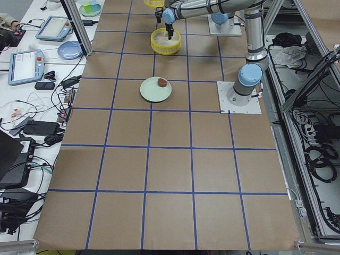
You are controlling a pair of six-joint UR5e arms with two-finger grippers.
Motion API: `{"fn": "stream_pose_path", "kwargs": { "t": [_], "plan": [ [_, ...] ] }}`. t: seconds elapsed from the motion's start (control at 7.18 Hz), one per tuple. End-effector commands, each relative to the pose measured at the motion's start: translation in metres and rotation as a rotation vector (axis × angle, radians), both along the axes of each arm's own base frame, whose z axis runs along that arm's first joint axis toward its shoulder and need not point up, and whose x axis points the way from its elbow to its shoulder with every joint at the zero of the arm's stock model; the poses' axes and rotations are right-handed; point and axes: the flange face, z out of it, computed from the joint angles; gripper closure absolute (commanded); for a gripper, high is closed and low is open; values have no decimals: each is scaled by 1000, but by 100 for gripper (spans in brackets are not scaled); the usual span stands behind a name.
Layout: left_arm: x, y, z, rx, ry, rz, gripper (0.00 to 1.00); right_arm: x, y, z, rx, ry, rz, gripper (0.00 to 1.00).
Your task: Stack buns with steamer
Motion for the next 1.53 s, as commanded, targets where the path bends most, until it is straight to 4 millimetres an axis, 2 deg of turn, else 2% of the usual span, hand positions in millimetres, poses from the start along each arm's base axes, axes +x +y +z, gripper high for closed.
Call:
{"fn": "stream_pose_path", "kwargs": {
  "t": [0.0, 0.14, 0.28, 0.42, 0.56, 0.7, 0.84, 0.98, 1.11, 1.25, 1.39],
  "plan": [
    [2, 1, 11, -19, 4, -66, 1, 36, -4, 5, 16, 0, 21, 100],
    [4, 0, 16, -30, 3, -101, 1, 47, -1, -2, 37, 5, 14, 100],
    [16, -7, 34, -53, 9, -98, 0, 54, 9, -7, 50, -1, 5, 100],
    [46, -26, 56, -73, 17, -76, 0, 65, 25, -10, 62, -5, -1, 100],
    [91, -49, 73, -60, 4, -75, 0, 82, 38, -12, 70, -2, -22, 100],
    [136, -67, 83, -26, -24, -148, 0, 103, 42, -22, 88, -16, -1, 100],
    [177, -84, 95, -29, -26, -135, 0, 127, 43, -26, 100, -11, -18, 100],
    [213, -98, 96, -12, -30, -162, 0, 165, 48, -18, 87, 12, -51, 100],
    [256, -111, 89, 21, -33, -187, 0, 212, 59, -21, 95, 33, -77, 100],
    [289, -116, 87, 31, -35, -214, 0, 255, 66, -25, 102, 55, -102, 100],
    [306, -114, 73, 66, -41, -239, 0, 287, 72, -25, 93, 71, -127, 100]
  ]
}}
